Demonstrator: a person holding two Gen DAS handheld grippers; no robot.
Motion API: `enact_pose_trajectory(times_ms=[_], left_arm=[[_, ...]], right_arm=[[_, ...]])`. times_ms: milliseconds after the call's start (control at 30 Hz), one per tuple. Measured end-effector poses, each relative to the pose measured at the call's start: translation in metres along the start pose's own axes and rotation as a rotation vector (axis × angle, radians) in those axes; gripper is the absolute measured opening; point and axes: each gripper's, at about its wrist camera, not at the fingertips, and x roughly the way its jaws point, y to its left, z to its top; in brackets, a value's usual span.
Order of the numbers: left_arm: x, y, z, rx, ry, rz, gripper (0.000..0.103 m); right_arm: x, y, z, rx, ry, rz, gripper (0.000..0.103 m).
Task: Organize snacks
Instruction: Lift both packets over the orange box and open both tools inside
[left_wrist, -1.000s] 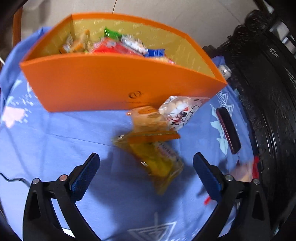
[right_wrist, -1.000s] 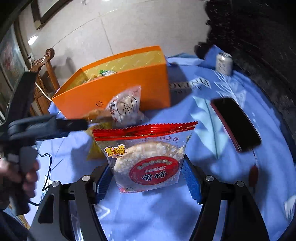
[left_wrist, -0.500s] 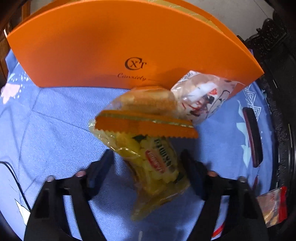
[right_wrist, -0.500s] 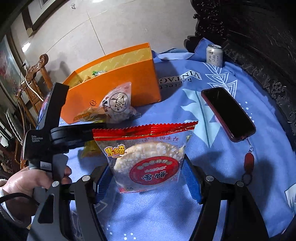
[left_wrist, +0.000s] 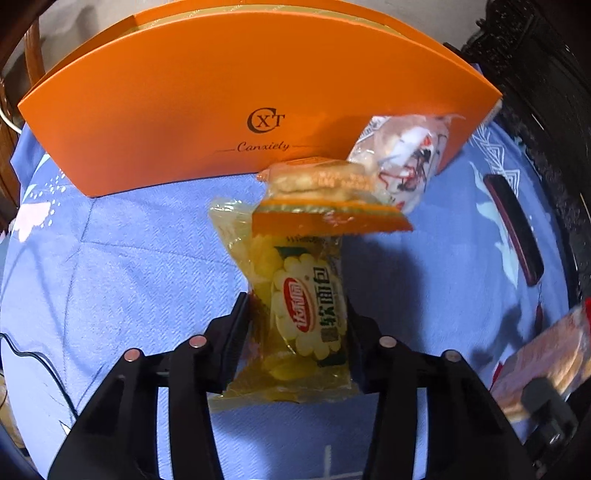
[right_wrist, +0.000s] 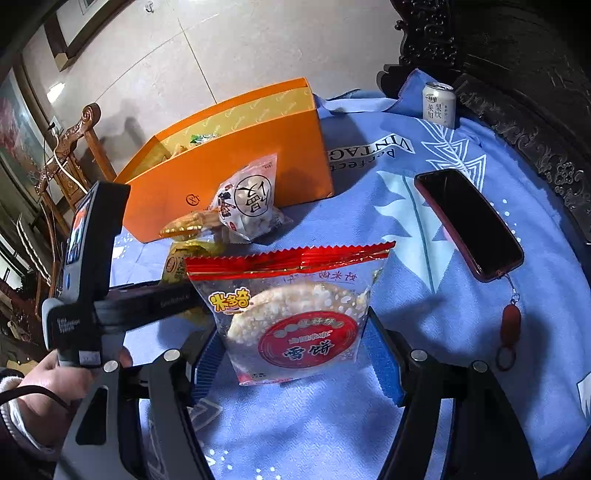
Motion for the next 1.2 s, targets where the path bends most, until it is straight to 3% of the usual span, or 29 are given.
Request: enact_pose_trajectory(times_ms=[333,567,800,1033,1200], left_arm=[[-0.02,0.027,-0.014,-0.012,-0.002,-0.042,0.043],[-0.061,0.051,-0.027,0.021,-0.074,-0.122,0.043],[-0.12,0.08,-0.027,0.034,-0.212,-0.158,0.043],[-0.166,0.086,0.016,0.012,-0.372,-0.175,0.043],[-0.188,0.094,0.069,0.017,-0.46,-0.181,0.043]], right_arm=[[-0.009,0.013,0.007,-0.029,-0.022,0.001,0.071],[-0.014,0.024,0.017,-0.05,-0.037,0.018,0.071],[-0.024,0.045,0.04,-0.076,-0.088,0.056,0.071],[-0.038,0.066,0.076,-0.11,-0.17,0.1,0.071],[-0.048,0.083,0.127,-0.18,-0.275,0.12,0.071]])
